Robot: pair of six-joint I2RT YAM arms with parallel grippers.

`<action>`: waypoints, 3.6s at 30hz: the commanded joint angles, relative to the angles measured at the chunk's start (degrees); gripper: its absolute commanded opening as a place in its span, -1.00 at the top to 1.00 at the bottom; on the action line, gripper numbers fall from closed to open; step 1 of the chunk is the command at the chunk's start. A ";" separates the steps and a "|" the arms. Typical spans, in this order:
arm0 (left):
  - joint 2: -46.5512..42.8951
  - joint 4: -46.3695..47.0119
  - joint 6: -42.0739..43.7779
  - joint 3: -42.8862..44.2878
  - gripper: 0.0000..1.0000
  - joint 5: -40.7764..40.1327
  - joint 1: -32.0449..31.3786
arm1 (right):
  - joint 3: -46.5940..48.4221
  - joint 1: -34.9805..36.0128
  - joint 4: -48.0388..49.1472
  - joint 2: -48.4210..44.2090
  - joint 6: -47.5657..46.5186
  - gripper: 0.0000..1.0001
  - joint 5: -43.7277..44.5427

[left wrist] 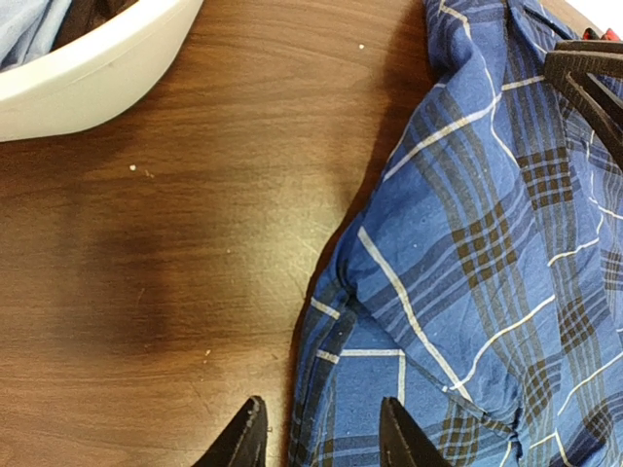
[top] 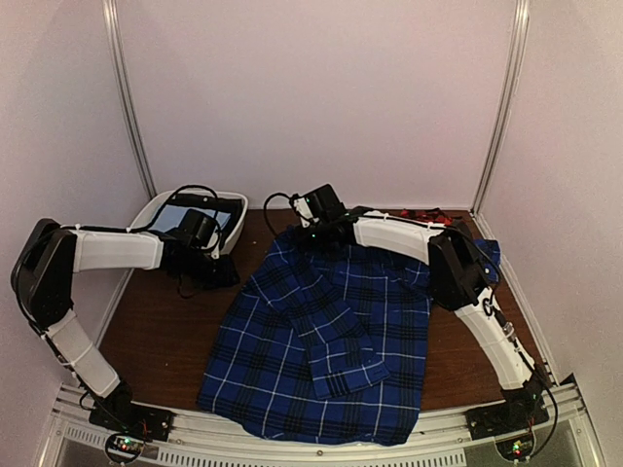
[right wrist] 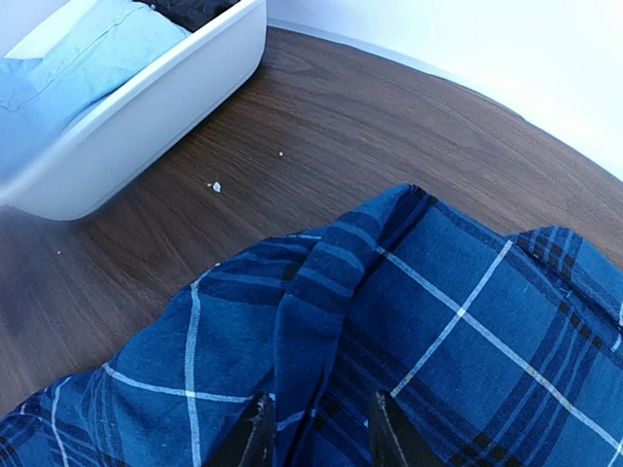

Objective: Fold and stack the long sleeve shirts
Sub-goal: Move the flattened shirt to the center of the board, then pick up the shirt from the center of the board, then pick up the sleeve from the center of the board.

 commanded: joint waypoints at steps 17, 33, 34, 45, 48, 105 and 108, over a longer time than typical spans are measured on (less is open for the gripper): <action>-1.55 0.59 0.08 -1.43 0.08 -0.83 0.60 | 3.10 0.03 0.54 3.13 0.04 0.87 -1.55; 1.41 0.91 -0.47 -1.19 0.02 1.13 0.60 | 8.79 -9.21 6.50 5.83 2.17 1.00 -4.13; 1.86 0.60 -0.45 -0.84 0.02 1.21 0.60 | 8.88 -10.14 7.14 6.19 2.62 1.00 -4.91; -5.23 -8.84 -4.45 -3.50 0.02 -9.75 0.64 | 8.19 -11.93 5.87 3.11 4.40 0.38 -10.46; -8.77 -11.81 -8.05 -6.24 0.03 -13.39 0.98 | 4.34 -11.61 4.83 -1.03 4.56 0.06 -10.88; -20.90 -17.71 -5.30 -7.00 1.00 -0.33 -15.62 | -75.23 9.00 18.53 -48.02 20.23 0.14 -3.10; -18.92 -19.09 -3.79 -5.96 1.00 0.23 -16.93 | -74.23 8.98 17.83 -49.15 19.80 0.45 -2.27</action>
